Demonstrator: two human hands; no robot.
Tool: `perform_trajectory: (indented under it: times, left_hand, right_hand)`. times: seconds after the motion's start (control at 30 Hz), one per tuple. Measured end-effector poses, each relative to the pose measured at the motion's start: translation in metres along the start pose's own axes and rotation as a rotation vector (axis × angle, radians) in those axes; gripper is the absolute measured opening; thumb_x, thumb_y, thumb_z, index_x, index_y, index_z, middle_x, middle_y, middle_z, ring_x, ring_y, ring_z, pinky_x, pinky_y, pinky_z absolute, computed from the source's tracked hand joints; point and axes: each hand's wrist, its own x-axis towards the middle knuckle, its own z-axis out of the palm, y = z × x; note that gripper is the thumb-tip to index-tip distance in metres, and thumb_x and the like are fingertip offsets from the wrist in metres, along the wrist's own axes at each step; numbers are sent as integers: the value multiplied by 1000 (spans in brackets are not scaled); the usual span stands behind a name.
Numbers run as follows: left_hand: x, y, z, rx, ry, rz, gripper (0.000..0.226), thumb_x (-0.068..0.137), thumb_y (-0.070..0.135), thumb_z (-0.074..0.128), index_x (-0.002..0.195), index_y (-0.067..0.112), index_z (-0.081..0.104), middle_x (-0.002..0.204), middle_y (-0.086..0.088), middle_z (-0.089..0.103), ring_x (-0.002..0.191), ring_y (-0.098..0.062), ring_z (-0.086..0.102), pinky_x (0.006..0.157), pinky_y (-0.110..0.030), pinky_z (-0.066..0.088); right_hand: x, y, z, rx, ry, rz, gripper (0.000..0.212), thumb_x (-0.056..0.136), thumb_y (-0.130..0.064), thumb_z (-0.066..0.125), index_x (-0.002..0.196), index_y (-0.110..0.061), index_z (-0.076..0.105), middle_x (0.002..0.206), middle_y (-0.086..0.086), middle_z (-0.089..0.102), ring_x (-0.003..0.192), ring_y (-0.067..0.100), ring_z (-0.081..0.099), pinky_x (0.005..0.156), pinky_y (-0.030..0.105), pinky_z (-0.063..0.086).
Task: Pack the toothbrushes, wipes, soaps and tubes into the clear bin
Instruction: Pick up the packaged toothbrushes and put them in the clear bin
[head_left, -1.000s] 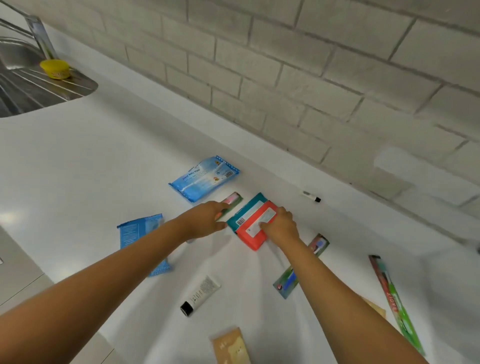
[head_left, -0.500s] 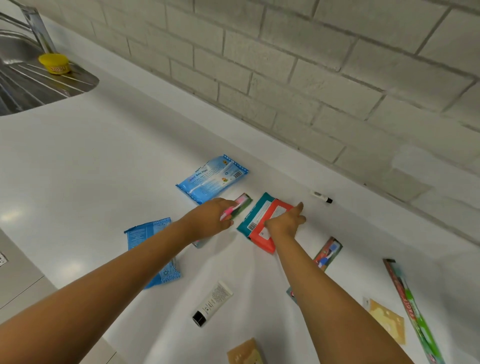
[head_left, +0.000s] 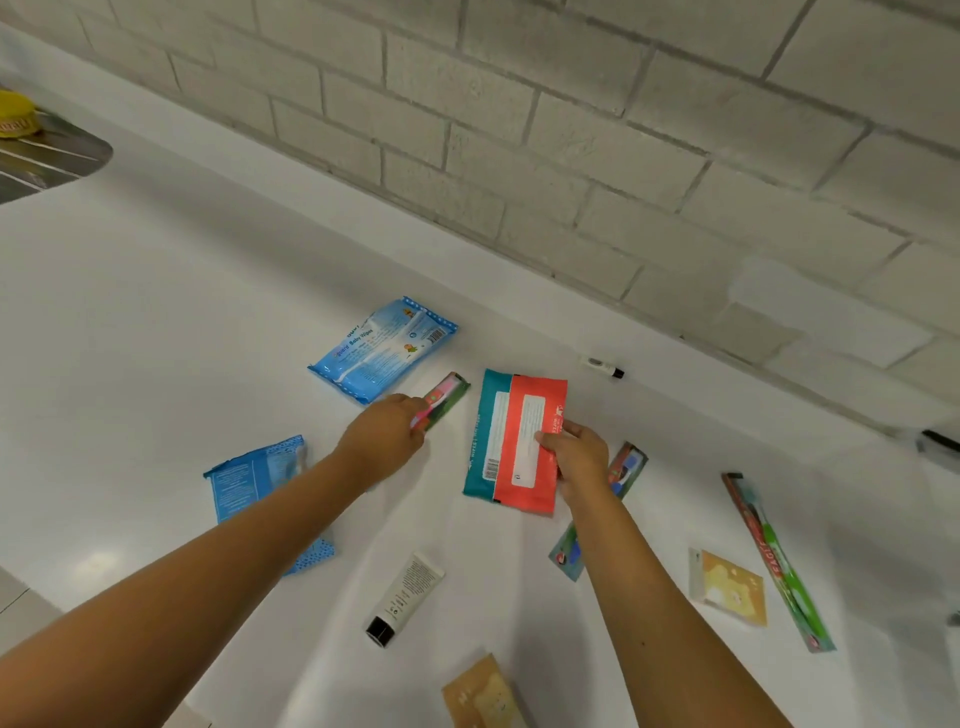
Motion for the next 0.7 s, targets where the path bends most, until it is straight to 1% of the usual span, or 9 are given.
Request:
perform_trajectory:
  times: [0.03, 0.13, 0.17, 0.27, 0.3, 0.4, 0.5, 0.6, 0.7]
  left_hand:
    - [2, 1, 2, 20, 15, -2, 37, 91, 20, 48, 127, 12, 51, 110, -11, 62, 95, -25, 60, 78, -31, 50]
    - [6, 1, 9, 99, 21, -41, 35, 89, 20, 51, 123, 11, 52, 105, -12, 62, 93, -25, 59, 77, -35, 52]
    - [8, 0, 11, 132, 17, -52, 35, 89, 21, 52, 122, 9, 52, 105, -12, 62, 94, -26, 58, 78, -35, 53]
    - [11, 2, 16, 195, 31, -78, 34, 90, 24, 52, 119, 6, 54, 106, -12, 61, 95, -26, 56, 80, -36, 53]
    - [11, 3, 18, 202, 41, -89, 33, 91, 25, 52, 118, 6, 55, 106, -12, 60, 96, -26, 55, 80, -35, 53]
    - [12, 4, 23, 224, 63, -114, 31, 92, 22, 50, 119, 6, 53, 110, -13, 60, 99, -27, 54, 79, -34, 50]
    - [11, 7, 24, 241, 80, -102, 29, 93, 20, 49, 119, 8, 51, 109, -13, 61, 101, -28, 54, 82, -33, 47]
    - [10, 11, 23, 206, 116, -83, 27, 91, 16, 51, 117, 10, 51, 105, -13, 63, 97, -28, 56, 82, -35, 46]
    - [9, 13, 22, 46, 123, -101, 34, 88, 12, 56, 121, 12, 49, 100, -13, 64, 87, -27, 62, 74, -37, 51]
  right_hand:
    - [0, 1, -4, -1, -6, -9, 37, 81, -2, 67, 117, -9, 57, 116, 15, 66, 99, 31, 65, 90, 49, 53]
    - [-1, 4, -12, -5, -1, -23, 22, 85, -7, 66, 104, -16, 58, 114, 12, 67, 97, 30, 66, 90, 49, 53]
    - [-1, 5, -15, -9, 10, -26, 20, 85, -9, 66, 102, -17, 58, 114, 12, 67, 97, 30, 66, 90, 49, 53]
    - [-4, 6, -19, 34, 32, -26, 27, 85, -8, 66, 110, -13, 58, 114, 12, 67, 98, 30, 66, 88, 47, 54]
    - [-5, 6, -20, 47, 40, -23, 28, 84, -8, 66, 110, -13, 57, 113, 13, 67, 97, 30, 66, 88, 47, 54]
    - [-8, 7, -22, 58, 51, -20, 23, 84, -9, 66, 103, -17, 55, 113, 13, 68, 96, 29, 67, 88, 46, 54]
    - [-12, 6, -24, 70, 58, -30, 26, 86, -10, 64, 110, -14, 56, 114, 13, 67, 98, 30, 66, 86, 45, 55]
    - [-18, 4, -27, 79, 67, -40, 29, 87, -11, 63, 115, -12, 56, 112, 11, 68, 98, 30, 67, 86, 45, 55]
    - [-22, 2, -33, 107, 77, -49, 30, 86, -11, 64, 116, -10, 57, 111, 10, 68, 96, 30, 67, 87, 47, 55]
